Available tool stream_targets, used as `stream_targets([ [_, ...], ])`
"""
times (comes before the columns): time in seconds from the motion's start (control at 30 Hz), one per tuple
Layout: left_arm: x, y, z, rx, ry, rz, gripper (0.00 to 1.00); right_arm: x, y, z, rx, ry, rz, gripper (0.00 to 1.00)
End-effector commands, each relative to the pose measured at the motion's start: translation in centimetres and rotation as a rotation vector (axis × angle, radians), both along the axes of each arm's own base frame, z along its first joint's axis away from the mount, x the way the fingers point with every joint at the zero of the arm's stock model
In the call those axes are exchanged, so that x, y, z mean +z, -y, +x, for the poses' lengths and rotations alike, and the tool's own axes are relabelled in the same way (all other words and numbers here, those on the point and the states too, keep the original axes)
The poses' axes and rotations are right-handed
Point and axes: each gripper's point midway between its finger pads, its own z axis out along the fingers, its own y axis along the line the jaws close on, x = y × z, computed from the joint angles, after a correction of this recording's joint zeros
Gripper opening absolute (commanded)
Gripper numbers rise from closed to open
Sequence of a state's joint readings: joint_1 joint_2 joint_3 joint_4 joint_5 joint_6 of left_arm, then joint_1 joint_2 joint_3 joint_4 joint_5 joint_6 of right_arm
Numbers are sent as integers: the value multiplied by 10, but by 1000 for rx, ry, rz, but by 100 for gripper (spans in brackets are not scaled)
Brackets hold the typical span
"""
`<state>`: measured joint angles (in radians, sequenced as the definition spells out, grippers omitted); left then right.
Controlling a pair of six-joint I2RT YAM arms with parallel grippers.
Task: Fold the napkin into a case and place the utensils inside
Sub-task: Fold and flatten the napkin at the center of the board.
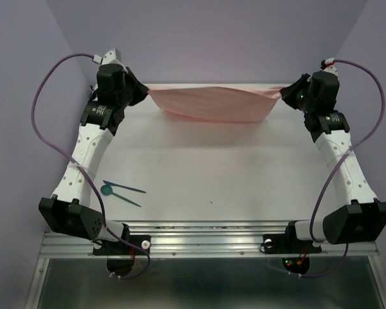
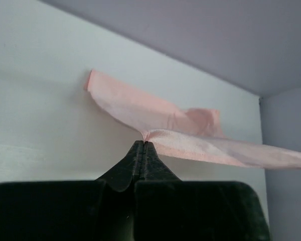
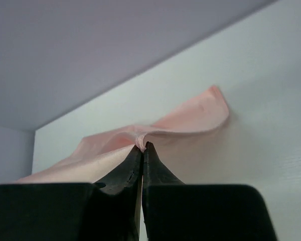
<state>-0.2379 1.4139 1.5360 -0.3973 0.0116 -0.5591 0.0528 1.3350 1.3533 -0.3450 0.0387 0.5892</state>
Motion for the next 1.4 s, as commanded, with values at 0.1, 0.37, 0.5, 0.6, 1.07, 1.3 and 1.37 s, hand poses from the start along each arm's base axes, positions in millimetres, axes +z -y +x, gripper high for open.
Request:
stream_targets([
  [0.1, 164, -19, -36, -13, 433, 0, 0, 145, 14, -30, -42, 302, -59, 1],
  [0.37, 262, -30, -116, -51, 745, -6, 0, 255, 24, -112, -77, 585, -80, 1],
  [0.5, 291, -40, -162, -42, 848, -20, 0, 285, 25, -153, -74, 682, -69, 1],
  [0.6, 298, -45, -184, -39, 885, -25, 0, 298, 25, -182, -74, 731, -57, 1],
  [1.07, 205, -22, -116, -102, 624, 6, 0, 190, 37, -146, -145, 443, -50, 1],
  [1.3, 84, 1, -31, -138, 348, 36, 0, 79, 37, -65, -144, 174, -110, 1],
  [1.37, 56, 3, -14, -137, 287, 44, 0, 50, 34, -47, -129, 105, -114, 1],
])
